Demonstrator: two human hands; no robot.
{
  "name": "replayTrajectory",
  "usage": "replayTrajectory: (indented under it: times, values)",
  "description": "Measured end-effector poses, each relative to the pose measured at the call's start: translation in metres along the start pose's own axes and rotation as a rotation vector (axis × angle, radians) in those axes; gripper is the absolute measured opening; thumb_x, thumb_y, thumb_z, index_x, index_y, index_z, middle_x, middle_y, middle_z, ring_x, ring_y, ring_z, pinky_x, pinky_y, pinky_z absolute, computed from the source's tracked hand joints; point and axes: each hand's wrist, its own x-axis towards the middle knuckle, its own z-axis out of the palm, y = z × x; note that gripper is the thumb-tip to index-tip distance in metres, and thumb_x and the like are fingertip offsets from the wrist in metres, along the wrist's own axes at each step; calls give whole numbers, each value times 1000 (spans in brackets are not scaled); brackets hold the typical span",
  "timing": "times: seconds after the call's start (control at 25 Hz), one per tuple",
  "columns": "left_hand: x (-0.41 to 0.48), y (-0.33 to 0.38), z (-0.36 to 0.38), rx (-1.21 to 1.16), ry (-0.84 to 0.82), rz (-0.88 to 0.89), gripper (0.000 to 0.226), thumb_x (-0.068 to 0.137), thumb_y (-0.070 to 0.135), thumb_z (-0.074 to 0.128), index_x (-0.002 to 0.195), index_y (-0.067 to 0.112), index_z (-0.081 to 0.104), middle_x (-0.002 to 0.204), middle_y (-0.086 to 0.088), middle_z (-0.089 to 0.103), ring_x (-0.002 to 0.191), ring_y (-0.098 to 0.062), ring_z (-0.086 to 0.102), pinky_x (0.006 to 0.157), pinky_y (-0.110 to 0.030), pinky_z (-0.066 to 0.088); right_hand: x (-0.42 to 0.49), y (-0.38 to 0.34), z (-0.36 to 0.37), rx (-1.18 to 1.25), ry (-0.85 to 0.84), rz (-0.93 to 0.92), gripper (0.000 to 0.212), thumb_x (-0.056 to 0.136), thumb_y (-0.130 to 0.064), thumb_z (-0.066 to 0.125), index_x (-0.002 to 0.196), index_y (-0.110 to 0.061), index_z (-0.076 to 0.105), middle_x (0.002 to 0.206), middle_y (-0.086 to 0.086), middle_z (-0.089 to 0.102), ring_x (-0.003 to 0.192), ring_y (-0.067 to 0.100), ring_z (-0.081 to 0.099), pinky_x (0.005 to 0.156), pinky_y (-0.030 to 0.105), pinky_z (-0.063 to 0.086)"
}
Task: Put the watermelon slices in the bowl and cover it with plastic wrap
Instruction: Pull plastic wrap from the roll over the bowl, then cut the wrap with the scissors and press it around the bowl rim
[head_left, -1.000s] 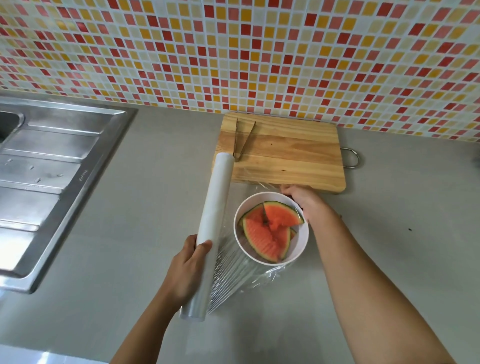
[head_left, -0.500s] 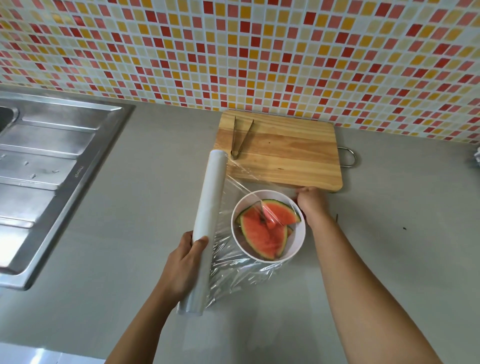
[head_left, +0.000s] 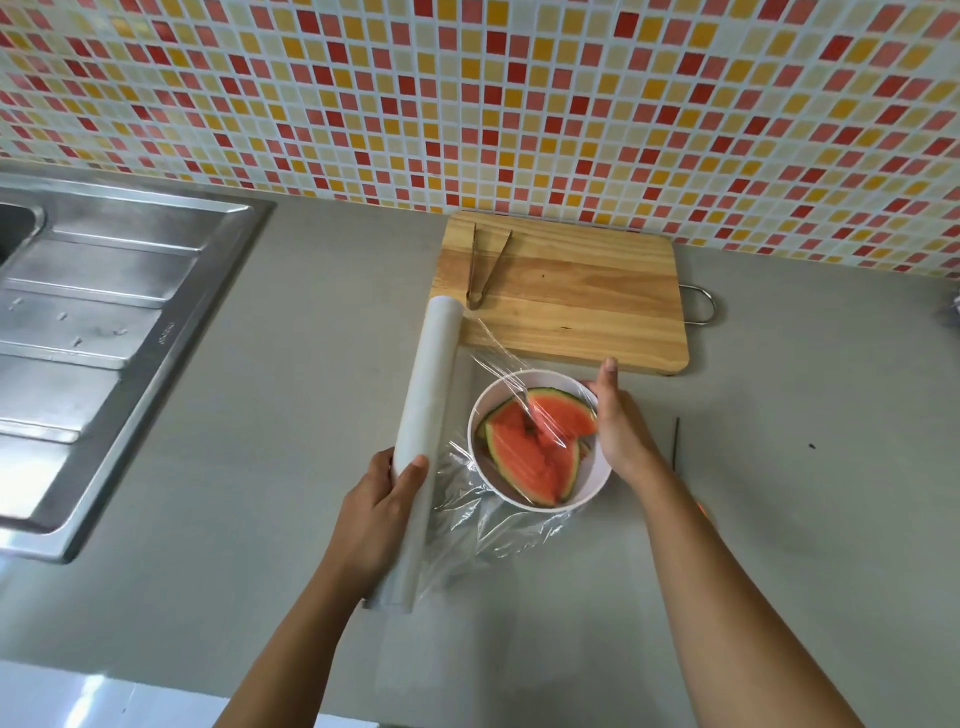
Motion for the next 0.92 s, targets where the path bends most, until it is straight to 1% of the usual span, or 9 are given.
replayTrajectory:
  times: [0.04,0.12,0.24,0.28,0.36,0.48,0.64,0.76,0.92]
  values:
    - [-1,0,0,-7,9,3,22,93,46,47,110,32,51,96,12,62,88,-17,62,76,-38,51,0,-1,0,-52,32,30,99,72,-82,1,110,-16,65,111,13,67,100,28,61,88,35,45]
    - [-4,0,0,-9,19,11,28,92,46,47,114,30,53,98,8,64,89,-20,63,79,-40,52,-6,-4,-1,-56,117,30,88,84,-70,2,106,-14,67,103,10,68,90,25,60,80,33,42]
    - [-7,2,-2,-4,10,16,43,80,49,48,117,27,51,100,4,63,88,-20,63,72,-35,50,-29,4,-15,-51,375,-34,46,97,-40,30,105,-13,67,104,7,69,99,25,60,80,28,39]
    - [-7,2,-3,-3,8,16,45,75,50,48,114,27,51,99,5,62,86,-17,62,67,-33,48,-40,14,-22,-136,477,-33,31,94,-25,41,106,-9,65,108,12,67,102,30,59,81,30,39]
    - [-7,1,-5,2,8,21,43,72,52,48,108,28,52,95,8,61,82,-9,59,62,-27,44,-68,36,-29,-329,589,40,26,84,-6,49,107,-4,60,109,23,61,103,40,54,83,37,40]
    - [-7,-7,-6,20,-27,40,33,85,51,52,110,30,52,97,8,61,84,-8,58,63,-28,43,-99,62,-26,-442,633,189,30,83,-13,56,105,6,54,108,31,54,103,45,50,88,44,38]
    - [-8,-12,-6,-31,-81,65,35,96,44,42,128,32,44,111,5,57,99,-18,56,85,-38,45,-102,69,-21,-491,595,167,30,89,-17,50,104,10,51,108,31,56,102,43,52,87,44,38]
    - [-16,-8,-3,-44,13,38,38,92,49,44,122,26,44,99,9,58,86,-12,57,69,-30,43,-98,68,-22,-503,593,189,31,92,-20,49,105,8,51,108,31,57,103,43,54,82,43,41]
    - [-27,-5,-2,-6,72,-5,39,71,54,50,86,18,52,82,1,57,71,-14,55,56,-31,46,-105,61,-24,-426,547,211,33,95,-21,44,116,4,45,110,33,54,104,45,53,83,43,40]
